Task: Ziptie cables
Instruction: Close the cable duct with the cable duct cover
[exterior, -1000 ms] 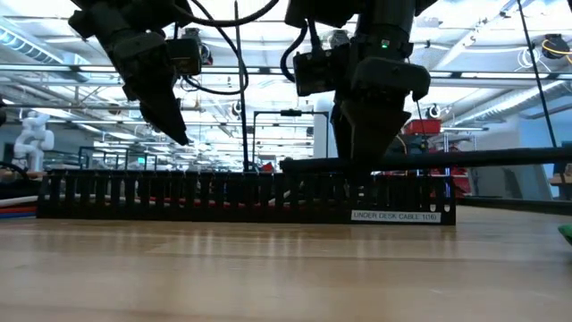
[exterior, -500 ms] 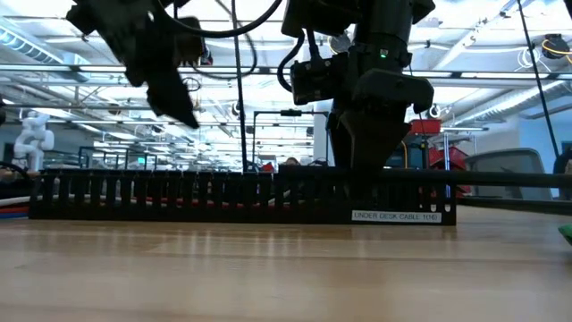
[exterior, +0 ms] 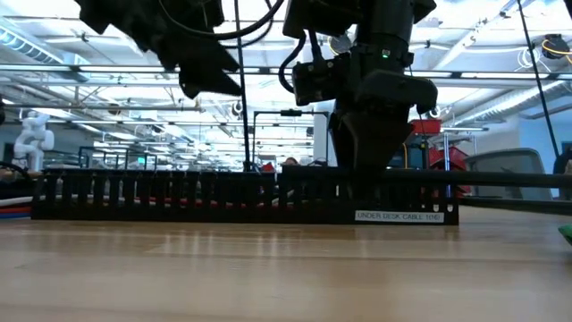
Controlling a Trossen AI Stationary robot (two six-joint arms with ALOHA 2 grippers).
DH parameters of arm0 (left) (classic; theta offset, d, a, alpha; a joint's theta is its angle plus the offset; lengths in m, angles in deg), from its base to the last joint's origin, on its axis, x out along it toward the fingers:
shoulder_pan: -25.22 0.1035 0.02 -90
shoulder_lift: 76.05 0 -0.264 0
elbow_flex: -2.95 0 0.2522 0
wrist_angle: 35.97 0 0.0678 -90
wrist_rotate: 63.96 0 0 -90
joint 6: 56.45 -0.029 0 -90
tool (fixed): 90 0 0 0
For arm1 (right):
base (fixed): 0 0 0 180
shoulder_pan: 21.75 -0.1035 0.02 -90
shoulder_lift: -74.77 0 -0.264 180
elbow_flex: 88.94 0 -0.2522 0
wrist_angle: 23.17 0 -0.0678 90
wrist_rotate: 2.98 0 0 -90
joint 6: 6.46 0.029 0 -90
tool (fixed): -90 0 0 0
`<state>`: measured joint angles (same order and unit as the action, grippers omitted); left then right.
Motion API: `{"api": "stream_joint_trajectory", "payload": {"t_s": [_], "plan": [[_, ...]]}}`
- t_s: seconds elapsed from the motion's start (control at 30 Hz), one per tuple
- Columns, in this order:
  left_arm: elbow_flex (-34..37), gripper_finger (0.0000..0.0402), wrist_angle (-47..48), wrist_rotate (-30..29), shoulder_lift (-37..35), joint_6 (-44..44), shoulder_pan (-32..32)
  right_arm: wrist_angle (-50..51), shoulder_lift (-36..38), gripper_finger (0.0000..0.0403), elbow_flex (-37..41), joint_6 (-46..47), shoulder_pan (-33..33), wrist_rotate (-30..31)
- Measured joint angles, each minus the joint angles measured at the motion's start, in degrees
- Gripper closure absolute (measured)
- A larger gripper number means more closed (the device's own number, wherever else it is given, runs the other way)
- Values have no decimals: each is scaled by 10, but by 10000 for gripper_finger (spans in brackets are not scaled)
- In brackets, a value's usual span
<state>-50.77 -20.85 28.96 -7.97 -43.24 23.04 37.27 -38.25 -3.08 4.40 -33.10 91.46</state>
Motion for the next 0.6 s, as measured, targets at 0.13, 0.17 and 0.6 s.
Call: {"api": "stream_joint_trajectory", "payload": {"t_s": [0.13, 0.17, 0.6], "plan": [[0, 164, 4, 14, 33, 15, -10, 5, 4, 179, 1, -6, 0, 0], [0, 164, 4, 16, 41, 24, -13, 9, 7, 179, 1, -11, -1, 0], [0, 164, 7, 18, 62, 43, -32, 18, 53, 179, 1, -43, -1, 16]]}}
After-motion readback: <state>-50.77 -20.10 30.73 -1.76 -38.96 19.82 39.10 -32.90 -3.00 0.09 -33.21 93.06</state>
